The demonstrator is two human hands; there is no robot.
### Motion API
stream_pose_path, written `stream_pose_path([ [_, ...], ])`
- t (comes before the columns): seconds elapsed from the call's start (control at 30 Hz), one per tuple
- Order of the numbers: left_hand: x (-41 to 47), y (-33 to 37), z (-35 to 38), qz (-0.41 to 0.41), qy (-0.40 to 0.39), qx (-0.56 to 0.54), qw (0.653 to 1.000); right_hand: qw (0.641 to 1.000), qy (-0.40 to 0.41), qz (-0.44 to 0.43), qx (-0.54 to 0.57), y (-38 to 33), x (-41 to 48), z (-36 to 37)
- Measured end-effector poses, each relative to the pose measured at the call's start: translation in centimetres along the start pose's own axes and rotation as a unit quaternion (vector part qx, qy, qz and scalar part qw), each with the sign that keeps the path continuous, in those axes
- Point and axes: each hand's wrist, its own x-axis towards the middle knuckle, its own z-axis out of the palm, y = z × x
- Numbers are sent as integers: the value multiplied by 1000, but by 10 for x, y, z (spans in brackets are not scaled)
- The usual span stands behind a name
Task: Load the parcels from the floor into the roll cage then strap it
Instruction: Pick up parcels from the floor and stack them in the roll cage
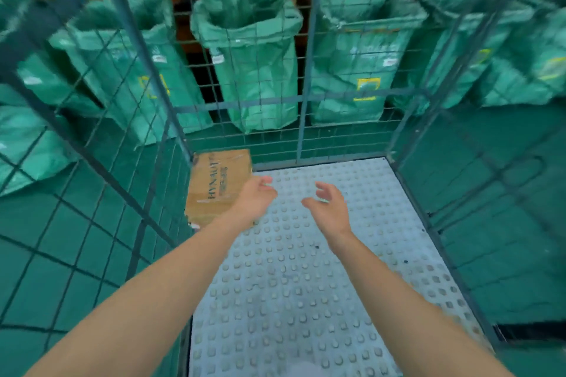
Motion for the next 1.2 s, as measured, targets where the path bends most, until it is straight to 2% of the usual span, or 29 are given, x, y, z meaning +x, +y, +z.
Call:
stream_pose_path([
  [0.17,-27,16,57,95,-75,40,992,991,129,26,37,28,-58,-51],
  [0.3,-69,21,107,156,-161,81,971,969,226,68,67,60,-121,-91],
  [0.57,-183,12,228,227,-351,139,898,889,416,132,140,137,-262,-163],
  [0.73,-261,2,301,257,-442,182,840,829,499,166,189,180,-347,-201],
  [0.9,-342,-5,369,259,-506,197,799,769,570,196,215,221,-419,-246],
  [1.2,-483,-19,481,286,-587,254,713,699,641,209,239,299,-542,-344],
])
